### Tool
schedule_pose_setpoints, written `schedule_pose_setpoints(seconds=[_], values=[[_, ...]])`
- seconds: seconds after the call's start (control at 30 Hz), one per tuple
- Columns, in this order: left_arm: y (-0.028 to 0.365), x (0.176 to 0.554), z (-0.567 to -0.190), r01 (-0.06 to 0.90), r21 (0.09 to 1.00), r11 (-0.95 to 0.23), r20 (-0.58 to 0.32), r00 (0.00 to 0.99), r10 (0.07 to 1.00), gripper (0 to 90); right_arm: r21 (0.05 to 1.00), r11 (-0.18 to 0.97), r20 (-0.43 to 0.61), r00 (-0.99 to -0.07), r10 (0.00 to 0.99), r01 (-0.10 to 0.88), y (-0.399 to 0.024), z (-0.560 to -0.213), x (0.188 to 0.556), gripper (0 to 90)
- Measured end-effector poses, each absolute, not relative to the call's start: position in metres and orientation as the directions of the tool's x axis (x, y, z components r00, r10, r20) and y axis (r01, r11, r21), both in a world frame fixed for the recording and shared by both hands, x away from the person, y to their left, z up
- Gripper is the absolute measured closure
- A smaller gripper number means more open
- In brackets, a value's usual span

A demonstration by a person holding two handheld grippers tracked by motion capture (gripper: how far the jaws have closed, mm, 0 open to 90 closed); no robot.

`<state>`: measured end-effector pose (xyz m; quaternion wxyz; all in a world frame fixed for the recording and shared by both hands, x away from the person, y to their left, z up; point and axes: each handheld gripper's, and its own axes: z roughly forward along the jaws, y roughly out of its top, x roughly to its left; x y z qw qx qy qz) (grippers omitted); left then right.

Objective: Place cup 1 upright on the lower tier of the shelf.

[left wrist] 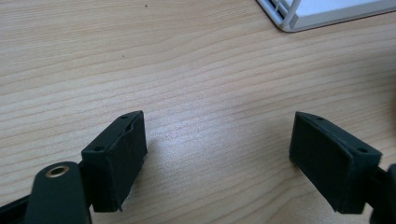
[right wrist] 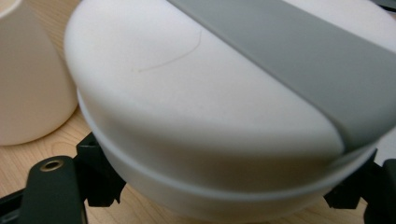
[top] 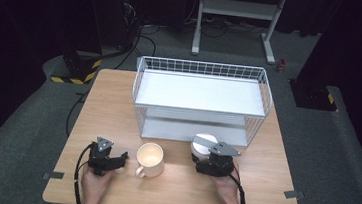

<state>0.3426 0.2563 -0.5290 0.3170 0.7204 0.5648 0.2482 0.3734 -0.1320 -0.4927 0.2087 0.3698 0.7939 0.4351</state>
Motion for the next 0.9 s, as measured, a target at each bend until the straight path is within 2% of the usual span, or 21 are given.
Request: schedule_pose_setpoints(seconds=[0.33, 0.57, 0.9], values=[[0.256, 0.343, -0.529, 0.657, 0.736, -0.163, 0.001, 0.239, 0.971, 18.8, 0.852, 0.321, 0.016, -0.633, 0.774, 0.413, -0.139, -0.483, 0.376, 18.6], [0.256, 0.343, -0.529, 0.657, 0.736, -0.162, 0.000, 0.239, 0.971, 18.9, 0.854, 0.330, -0.002, -0.633, 0.775, 0.401, -0.142, -0.476, 0.379, 18.6], [0.256, 0.343, -0.529, 0.657, 0.736, -0.162, 0.000, 0.239, 0.971, 18.9, 0.847, 0.310, 0.015, -0.601, 0.799, 0.432, -0.146, -0.474, 0.396, 18.6]])
